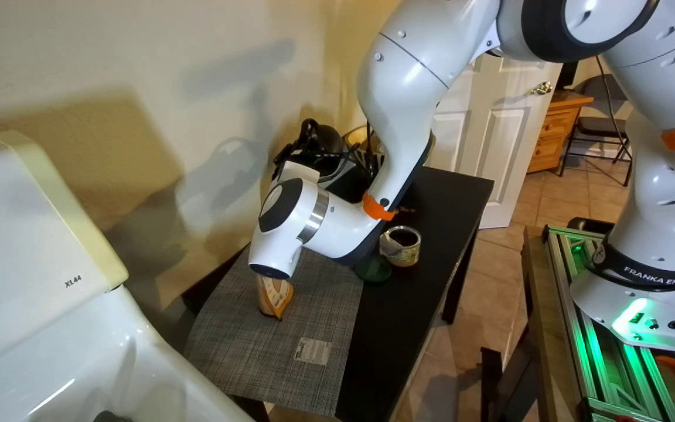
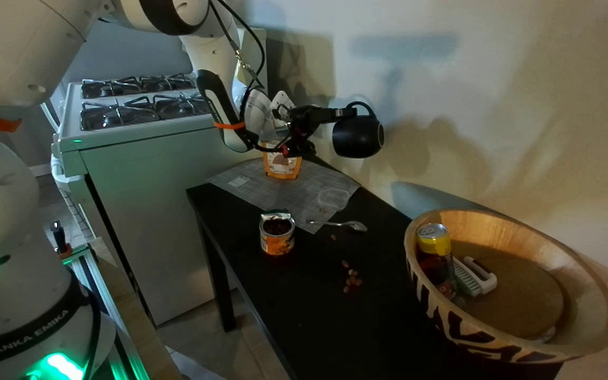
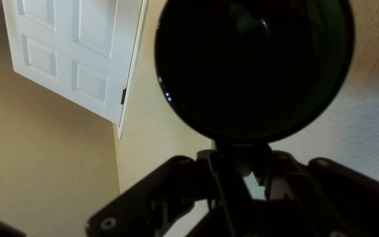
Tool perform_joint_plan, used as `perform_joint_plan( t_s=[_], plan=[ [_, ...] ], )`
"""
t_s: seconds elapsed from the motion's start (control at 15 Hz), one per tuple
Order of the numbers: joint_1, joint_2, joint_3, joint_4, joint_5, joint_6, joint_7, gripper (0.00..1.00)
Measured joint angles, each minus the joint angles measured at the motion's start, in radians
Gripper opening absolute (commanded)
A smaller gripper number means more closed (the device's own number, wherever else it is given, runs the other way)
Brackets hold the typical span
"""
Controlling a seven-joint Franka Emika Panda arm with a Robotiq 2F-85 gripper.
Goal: Pour the contents in the black mug into the clear bowl.
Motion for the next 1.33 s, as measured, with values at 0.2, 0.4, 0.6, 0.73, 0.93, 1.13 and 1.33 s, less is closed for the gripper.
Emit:
perform_joint_plan(
  t_s=[0.2,0.4,0.6,0.73,0.93,1.13,1.33],
  plan=[
    [0.005,0.005,0.0,0.0,-0.018,-0.029,-0.048,0.05],
    [0.006,0.013,0.0,0.0,-0.035,-0.049,-0.092,0.05],
    [0.006,0.021,-0.001,0.0,-0.061,-0.066,-0.138,0.05],
    [0.006,0.025,-0.001,0.0,-0.077,-0.075,-0.164,0.05],
    [0.006,0.028,-0.001,0.0,-0.098,-0.08,-0.198,0.05],
    [0.006,0.033,-0.002,0.0,-0.119,-0.089,-0.234,0.05],
    [0.005,0.039,-0.005,0.0,-0.14,-0.098,-0.266,0.05]
  ],
)
